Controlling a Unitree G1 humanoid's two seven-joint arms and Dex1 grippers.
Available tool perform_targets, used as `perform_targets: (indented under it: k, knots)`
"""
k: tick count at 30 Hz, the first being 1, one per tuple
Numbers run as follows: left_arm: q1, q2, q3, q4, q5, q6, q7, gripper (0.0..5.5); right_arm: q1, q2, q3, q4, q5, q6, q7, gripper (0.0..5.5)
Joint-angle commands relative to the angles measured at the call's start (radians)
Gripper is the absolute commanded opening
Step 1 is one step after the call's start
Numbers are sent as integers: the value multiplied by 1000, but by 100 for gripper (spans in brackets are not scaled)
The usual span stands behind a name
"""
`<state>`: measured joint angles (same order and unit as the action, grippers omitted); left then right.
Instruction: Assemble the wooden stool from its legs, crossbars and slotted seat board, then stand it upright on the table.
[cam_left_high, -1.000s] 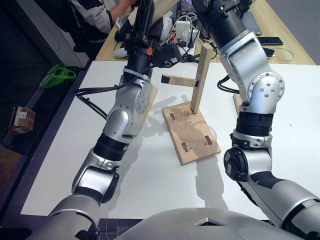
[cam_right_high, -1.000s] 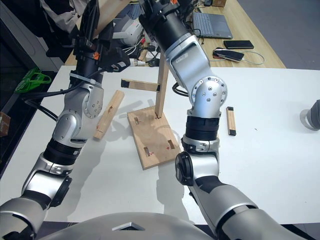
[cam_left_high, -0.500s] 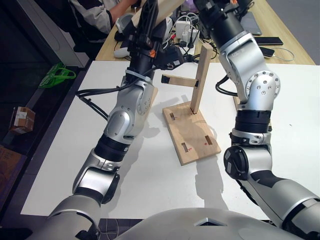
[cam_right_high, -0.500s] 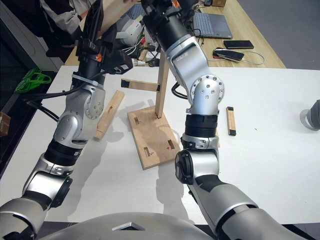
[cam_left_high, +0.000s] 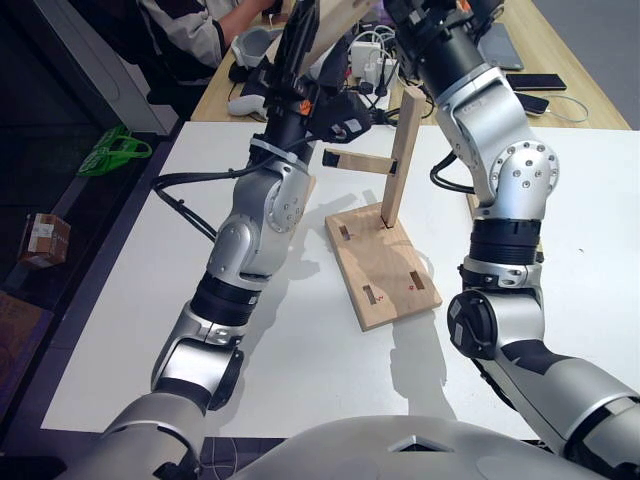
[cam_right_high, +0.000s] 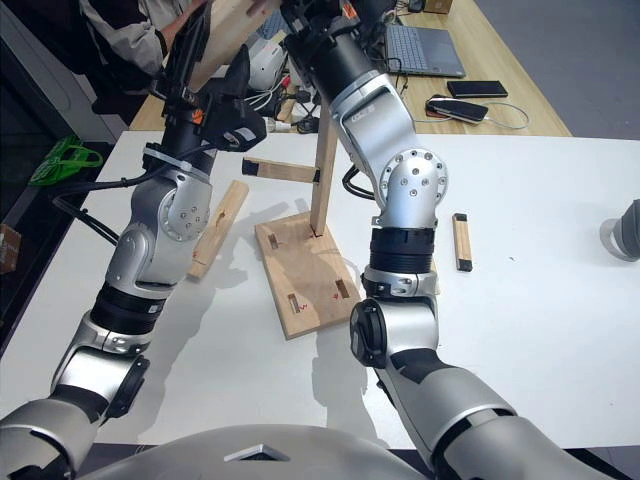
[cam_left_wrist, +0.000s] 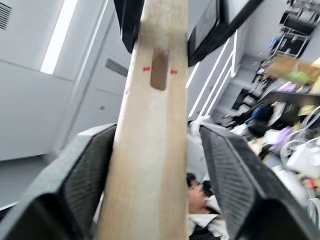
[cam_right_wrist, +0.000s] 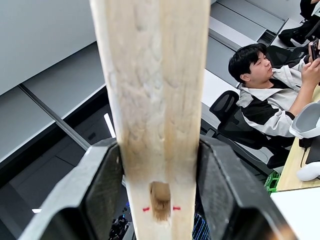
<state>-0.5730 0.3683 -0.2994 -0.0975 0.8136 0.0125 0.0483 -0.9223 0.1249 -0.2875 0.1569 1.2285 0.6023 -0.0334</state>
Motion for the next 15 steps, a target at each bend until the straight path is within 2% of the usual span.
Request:
perform_targets:
  k: [1,4,9,11,15]
  knots:
    - [55,55,-82,-67,-154,-125,-235,335,-31,-7,7,4,-17,16,14,208]
    - [102,68,10,-181,-408,-8,-450,335,-40,-89,0,19,-67,24,46,207]
    - [22,144,225,-260,-780,375,-730,335,-38,-201,-21,31,-125,41,91,207]
    - [-27,149,271,-291,-885,515,-770,335,-39,-217,-24,30,-134,45,103,207]
    - [-120,94,372,-326,-1069,728,-734,335,-26,-221,18,-22,-163,68,133,206]
